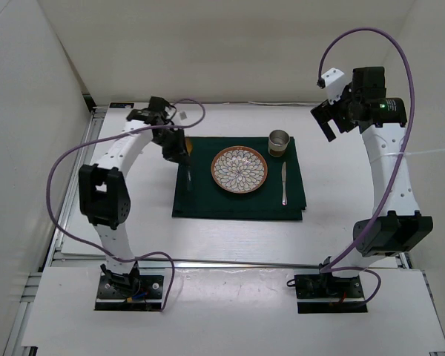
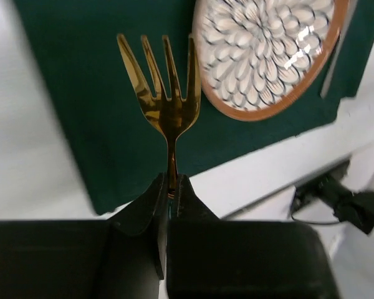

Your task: Set the dinner table for one person

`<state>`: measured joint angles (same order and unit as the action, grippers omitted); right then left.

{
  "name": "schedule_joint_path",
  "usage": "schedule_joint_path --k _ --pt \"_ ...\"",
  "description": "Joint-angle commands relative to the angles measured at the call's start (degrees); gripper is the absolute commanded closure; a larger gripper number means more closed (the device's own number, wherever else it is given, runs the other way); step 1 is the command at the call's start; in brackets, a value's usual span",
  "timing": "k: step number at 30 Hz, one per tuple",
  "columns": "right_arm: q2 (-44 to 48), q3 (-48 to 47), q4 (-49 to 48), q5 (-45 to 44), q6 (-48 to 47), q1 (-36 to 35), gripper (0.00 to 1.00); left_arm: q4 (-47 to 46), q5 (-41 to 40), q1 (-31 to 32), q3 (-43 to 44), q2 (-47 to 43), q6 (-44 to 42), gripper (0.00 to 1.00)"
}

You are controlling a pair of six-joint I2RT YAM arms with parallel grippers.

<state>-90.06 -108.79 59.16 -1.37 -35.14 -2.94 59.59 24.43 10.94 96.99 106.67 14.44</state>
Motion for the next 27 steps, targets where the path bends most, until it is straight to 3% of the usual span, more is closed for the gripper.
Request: schedule_joint_path --k 1,10,27 --pt "2.70 0.78 -2.64 -1.18 -0.20 0.39 0.00 0.35 6.78 4.25 1.27 4.59 2.26 0.90" --pt "3.84 0.34 -2.64 -1.18 -0.20 0.39 0.00 -2.46 3.89 6.11 3.47 13.56 2.35 0.90" --pt "4.37 -0.89 -2.64 -0.66 -0.81 0.39 0.00 -9.93 -0.69 2.86 -3.83 14.70 1.82 0.90"
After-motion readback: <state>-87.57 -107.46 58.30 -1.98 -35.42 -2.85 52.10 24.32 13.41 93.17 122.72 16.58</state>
